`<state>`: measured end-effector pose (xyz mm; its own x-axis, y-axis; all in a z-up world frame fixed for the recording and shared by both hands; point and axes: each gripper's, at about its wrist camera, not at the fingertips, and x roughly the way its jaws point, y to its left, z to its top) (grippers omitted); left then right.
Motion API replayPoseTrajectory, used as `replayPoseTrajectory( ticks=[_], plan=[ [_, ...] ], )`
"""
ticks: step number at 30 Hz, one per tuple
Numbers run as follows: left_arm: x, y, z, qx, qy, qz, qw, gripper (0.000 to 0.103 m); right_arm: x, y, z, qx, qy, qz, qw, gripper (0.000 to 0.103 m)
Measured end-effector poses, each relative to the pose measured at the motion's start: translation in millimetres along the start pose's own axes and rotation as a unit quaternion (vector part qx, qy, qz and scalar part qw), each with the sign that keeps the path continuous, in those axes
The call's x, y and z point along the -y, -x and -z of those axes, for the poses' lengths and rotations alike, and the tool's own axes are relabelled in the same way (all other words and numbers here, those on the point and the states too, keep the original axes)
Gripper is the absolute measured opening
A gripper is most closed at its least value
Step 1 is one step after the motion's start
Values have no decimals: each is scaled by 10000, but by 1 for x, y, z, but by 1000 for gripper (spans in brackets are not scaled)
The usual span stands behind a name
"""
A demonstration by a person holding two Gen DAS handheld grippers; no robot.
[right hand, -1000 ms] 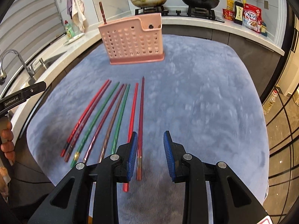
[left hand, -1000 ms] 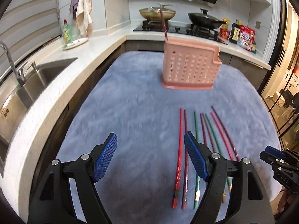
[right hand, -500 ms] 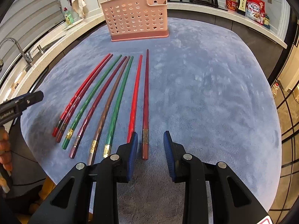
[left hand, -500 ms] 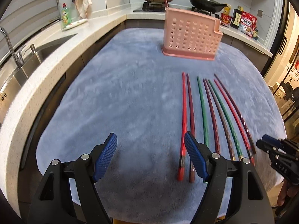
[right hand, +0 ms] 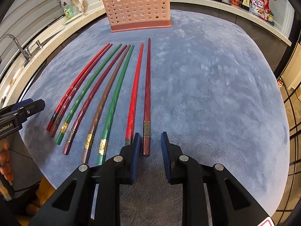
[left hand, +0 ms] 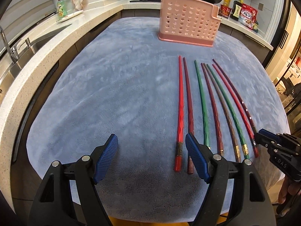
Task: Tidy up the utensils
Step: 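Move both open tools back toward the row of chopsticks, then grasp a red chopstick with the left tool while the right tool grasps a dark red one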
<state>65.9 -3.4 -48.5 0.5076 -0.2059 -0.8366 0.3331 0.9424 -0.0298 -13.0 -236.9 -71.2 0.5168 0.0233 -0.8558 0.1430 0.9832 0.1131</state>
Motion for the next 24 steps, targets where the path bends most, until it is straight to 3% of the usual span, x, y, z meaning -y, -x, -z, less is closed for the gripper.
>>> replayPoseTrajectory(
  ticks=[19,24],
  plan=[
    [4,-21,14,-293,-19,26,9996,70,-2,-3,0,-1,68,51,10000,15],
    [8,-23,15,-288,-113,-35,9995,64,-2,-3,0,0,62,50,10000,15]
  ],
)
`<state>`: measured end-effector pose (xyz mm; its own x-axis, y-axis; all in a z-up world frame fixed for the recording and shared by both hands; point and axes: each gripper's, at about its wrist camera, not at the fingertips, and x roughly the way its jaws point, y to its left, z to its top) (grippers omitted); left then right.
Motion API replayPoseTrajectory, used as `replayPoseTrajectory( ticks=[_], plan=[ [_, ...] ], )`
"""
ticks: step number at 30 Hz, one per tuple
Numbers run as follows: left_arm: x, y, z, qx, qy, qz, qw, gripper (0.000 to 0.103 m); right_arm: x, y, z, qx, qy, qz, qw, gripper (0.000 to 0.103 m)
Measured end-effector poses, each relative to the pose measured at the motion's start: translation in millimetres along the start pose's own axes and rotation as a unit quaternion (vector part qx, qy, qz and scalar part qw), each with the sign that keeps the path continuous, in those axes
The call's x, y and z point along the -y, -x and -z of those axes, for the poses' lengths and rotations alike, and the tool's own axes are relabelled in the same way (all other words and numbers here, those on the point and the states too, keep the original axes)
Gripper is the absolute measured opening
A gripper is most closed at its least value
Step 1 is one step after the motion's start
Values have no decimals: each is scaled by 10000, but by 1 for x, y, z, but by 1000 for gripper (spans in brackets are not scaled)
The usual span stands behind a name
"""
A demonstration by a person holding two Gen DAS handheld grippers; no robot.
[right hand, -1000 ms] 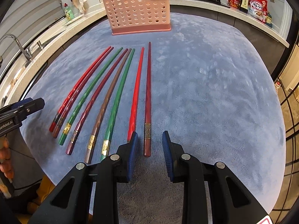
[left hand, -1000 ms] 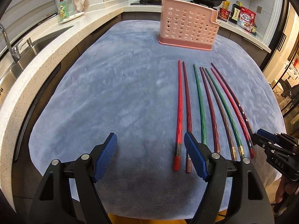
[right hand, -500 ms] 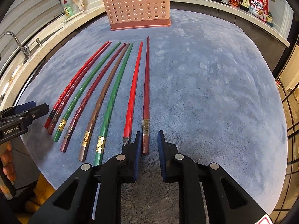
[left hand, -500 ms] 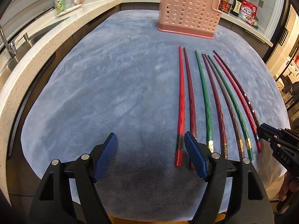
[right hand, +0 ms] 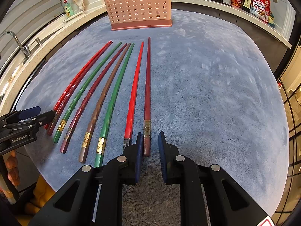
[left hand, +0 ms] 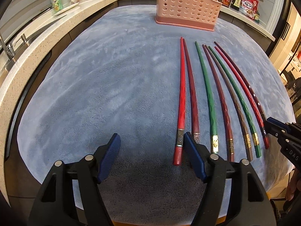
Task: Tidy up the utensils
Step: 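Grasp a red chopstick with the left tool while the right tool grasps a dark red one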
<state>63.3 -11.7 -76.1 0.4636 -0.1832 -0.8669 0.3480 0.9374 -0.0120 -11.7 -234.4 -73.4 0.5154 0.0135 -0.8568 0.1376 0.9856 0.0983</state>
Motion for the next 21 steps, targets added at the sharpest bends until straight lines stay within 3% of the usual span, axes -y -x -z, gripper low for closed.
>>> replayPoseTrajectory(
  ticks=[5,8,11,13,16,21],
  plan=[
    [0,0,0,3,-10,10,10000,58,0,0,0,1,2,5,10000,15],
    [0,1,0,4,-3,14,10000,50,0,0,0,0,0,4,10000,15],
    [-2,2,-1,0,28,39,10000,37,0,0,0,-1,6,9,10000,15],
    [-4,2,-2,-18,51,118,9999,23,0,0,0,-1,5,9,10000,15],
    [-5,3,-4,-63,96,215,9997,13,-1,0,0,1,4,10,10000,15],
    [-6,4,-6,-127,108,243,9996,12,-1,0,0,-5,-2,1,10000,7]
  ],
)
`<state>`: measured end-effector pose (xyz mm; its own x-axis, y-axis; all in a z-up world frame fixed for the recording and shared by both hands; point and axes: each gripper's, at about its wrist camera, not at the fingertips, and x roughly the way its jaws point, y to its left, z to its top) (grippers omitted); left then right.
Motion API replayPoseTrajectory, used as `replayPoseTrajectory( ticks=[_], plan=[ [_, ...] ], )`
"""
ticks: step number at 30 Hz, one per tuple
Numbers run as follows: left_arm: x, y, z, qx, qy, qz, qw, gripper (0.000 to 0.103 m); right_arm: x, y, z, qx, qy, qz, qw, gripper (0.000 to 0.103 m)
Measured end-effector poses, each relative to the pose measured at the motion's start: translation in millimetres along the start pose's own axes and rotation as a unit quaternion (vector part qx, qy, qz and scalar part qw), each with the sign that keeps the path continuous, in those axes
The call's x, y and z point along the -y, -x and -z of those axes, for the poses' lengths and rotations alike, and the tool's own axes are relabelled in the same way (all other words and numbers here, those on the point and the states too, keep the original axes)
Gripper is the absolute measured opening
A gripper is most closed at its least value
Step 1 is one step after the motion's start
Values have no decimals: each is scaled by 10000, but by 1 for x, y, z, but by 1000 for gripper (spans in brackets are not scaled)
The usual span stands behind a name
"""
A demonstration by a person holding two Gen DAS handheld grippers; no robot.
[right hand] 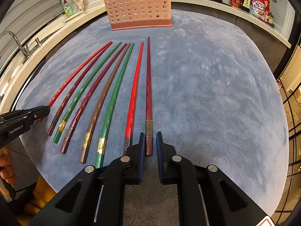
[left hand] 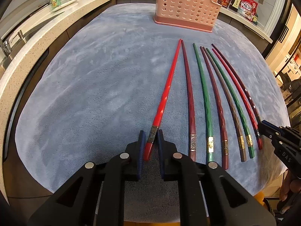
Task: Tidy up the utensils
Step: 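Grasp a red chopstick with the left tool while the right tool grasps a dark red one, then lift both held chopsticks and carry them above the pink holder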
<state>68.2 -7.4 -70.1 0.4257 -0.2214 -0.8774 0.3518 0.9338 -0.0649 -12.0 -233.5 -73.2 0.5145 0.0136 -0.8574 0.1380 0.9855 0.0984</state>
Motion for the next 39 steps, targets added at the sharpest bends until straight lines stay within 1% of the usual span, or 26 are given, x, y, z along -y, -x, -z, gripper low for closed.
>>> replayPoseTrajectory(
  ticks=[5,10,15,31,39],
  plan=[
    [-1,5,-3,-44,105,100,9999,11,3,2,0,-13,-53,-27,10000,7],
    [0,17,-7,44,112,107,9999,9,2,5,-1,14,-74,-54,10000,7],
    [-1,30,-14,132,166,170,9996,9,3,17,-6,141,-107,-88,9998,7],
    [3,84,-50,784,199,298,9963,9,2,83,-47,981,-104,-207,9949,7],
    [5,104,-74,1102,167,292,9933,7,7,103,-72,1311,-129,-197,9911,7]
  ],
)
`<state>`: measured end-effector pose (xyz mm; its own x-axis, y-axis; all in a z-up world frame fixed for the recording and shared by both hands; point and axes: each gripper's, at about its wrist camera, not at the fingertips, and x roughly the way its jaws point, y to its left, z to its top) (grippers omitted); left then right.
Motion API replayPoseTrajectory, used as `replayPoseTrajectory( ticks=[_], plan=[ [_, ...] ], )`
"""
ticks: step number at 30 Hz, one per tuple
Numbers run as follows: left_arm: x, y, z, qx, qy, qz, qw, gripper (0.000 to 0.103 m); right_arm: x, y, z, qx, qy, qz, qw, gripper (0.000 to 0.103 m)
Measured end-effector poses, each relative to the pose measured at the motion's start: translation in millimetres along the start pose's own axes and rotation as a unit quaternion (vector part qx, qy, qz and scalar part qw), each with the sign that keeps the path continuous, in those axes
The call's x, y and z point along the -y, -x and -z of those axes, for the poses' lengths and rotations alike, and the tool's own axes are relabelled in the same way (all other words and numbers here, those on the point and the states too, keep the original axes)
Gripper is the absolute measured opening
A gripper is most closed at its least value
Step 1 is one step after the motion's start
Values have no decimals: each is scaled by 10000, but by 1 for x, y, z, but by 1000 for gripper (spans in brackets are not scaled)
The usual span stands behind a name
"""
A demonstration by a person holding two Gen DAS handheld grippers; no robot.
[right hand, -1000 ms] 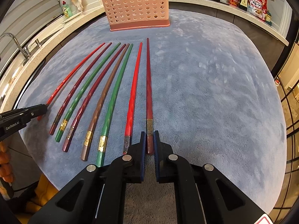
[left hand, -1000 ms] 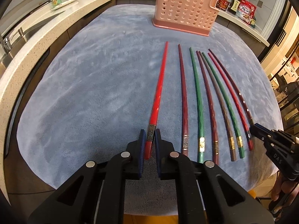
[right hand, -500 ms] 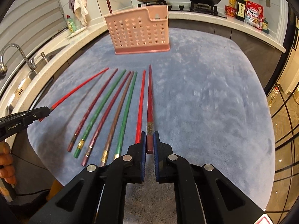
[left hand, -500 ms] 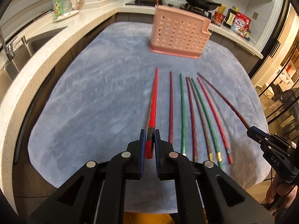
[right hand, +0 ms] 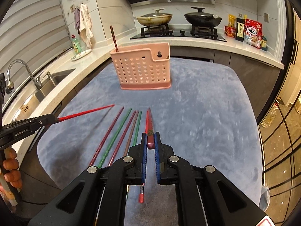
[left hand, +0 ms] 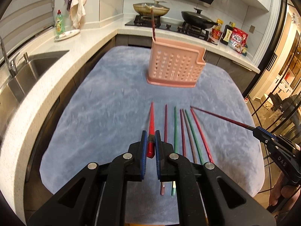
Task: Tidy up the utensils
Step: 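Lift both held chopsticks and carry them above the pink holder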
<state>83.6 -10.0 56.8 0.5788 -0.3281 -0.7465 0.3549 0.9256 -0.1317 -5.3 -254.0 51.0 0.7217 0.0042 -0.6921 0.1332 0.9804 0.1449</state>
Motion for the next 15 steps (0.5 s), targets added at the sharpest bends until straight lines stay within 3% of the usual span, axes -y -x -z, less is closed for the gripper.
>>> replayPoseTrajectory(
  ticks=[15],
  plan=[
    [3,11,-56,476,-129,-187,9986,6,9,15,-54,556,-39,94,9984,7]
  ],
)
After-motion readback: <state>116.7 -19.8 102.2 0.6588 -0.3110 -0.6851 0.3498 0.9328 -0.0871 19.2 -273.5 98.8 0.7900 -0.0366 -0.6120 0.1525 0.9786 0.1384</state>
